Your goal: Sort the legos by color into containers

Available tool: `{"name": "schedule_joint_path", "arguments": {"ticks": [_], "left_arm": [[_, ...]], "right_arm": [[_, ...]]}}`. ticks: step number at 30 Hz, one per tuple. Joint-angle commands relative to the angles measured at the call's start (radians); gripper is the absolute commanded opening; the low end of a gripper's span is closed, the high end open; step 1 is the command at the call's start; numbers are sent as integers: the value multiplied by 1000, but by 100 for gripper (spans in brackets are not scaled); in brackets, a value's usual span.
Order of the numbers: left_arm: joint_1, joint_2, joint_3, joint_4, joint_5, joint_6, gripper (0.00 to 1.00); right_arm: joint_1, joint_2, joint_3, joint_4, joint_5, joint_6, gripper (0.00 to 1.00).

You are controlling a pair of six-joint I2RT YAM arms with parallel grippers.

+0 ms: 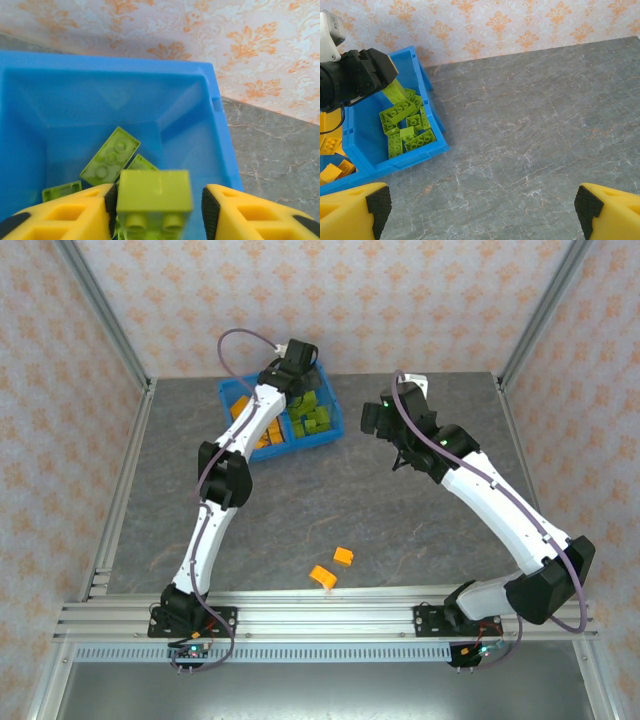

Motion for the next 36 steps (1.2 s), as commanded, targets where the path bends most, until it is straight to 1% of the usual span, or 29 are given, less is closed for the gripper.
{"name": "schedule_joint_path", "arguments": {"ticks": [1,4,7,10,12,15,16,17,20,23,28,32,36], "left_arm": [[8,4,58,45,70,-65,59],[7,-26,57,33,63,-85,66],[6,-86,57,23,97,-109,70],[5,-182,30,8,122,-104,74],[3,-273,-24,7,136,-75,75],[0,-430,-162,6,144,10,79],[0,-484,-220,0,147,38,79],[0,-539,-278,-4,153,94,80],[0,-698,-467,7,196,210,83],[-1,-842,-668,21,234,291,89],[-6,-1031,-931,-3,233,383,97],[-6,-1148,-1093,-13,197,400,100],[-6,-1221,-1194,1,178,382,100]], "right_arm": [[-2,0,9,-16,4,25,96],[-4,-1,7,-30,-4,25,96],[-3,-1,-13,-60,-38,6,96],[-3,-1,-58,-89,-119,-37,96],[-2,-2,-93,-101,-216,-70,96],[8,-13,-161,-99,-419,-141,96],[20,-17,-188,-97,-473,-166,96],[38,-19,-212,-96,-501,-190,96],[104,-9,-276,-96,-552,-246,96],[148,27,-328,-93,-592,-287,96],[199,90,-373,-96,-639,-368,93],[232,145,-385,-104,-655,-393,90],[246,191,-396,-105,-676,-402,87]]}}
